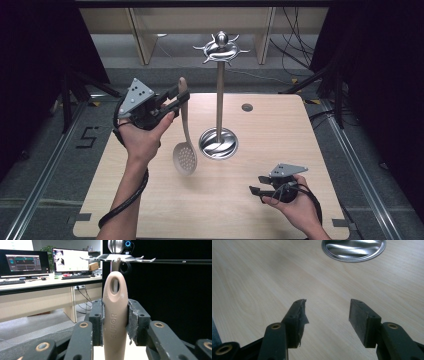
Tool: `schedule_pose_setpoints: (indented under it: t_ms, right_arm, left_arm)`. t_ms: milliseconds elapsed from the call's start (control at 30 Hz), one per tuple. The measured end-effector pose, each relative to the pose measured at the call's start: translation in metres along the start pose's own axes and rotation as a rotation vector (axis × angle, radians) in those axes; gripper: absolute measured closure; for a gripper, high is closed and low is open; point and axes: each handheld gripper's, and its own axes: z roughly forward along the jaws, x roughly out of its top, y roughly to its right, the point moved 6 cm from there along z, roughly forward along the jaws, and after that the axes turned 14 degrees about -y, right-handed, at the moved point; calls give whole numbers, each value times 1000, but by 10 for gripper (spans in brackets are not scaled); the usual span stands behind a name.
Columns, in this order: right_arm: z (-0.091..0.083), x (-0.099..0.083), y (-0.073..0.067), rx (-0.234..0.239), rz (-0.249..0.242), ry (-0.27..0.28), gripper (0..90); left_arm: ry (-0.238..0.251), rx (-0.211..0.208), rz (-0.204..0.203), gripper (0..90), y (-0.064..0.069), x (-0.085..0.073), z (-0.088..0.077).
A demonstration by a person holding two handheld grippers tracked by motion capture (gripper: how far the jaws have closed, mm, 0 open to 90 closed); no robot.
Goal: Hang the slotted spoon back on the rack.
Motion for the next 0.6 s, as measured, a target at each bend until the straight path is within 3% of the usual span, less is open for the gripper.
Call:
schedule_pose_setpoints:
  t_ms: [600]
  right_arm:
    - [0,0,0,4,-3,-4,475]
  left_arm:
    - [-21,-17,8,672,0,11,14]
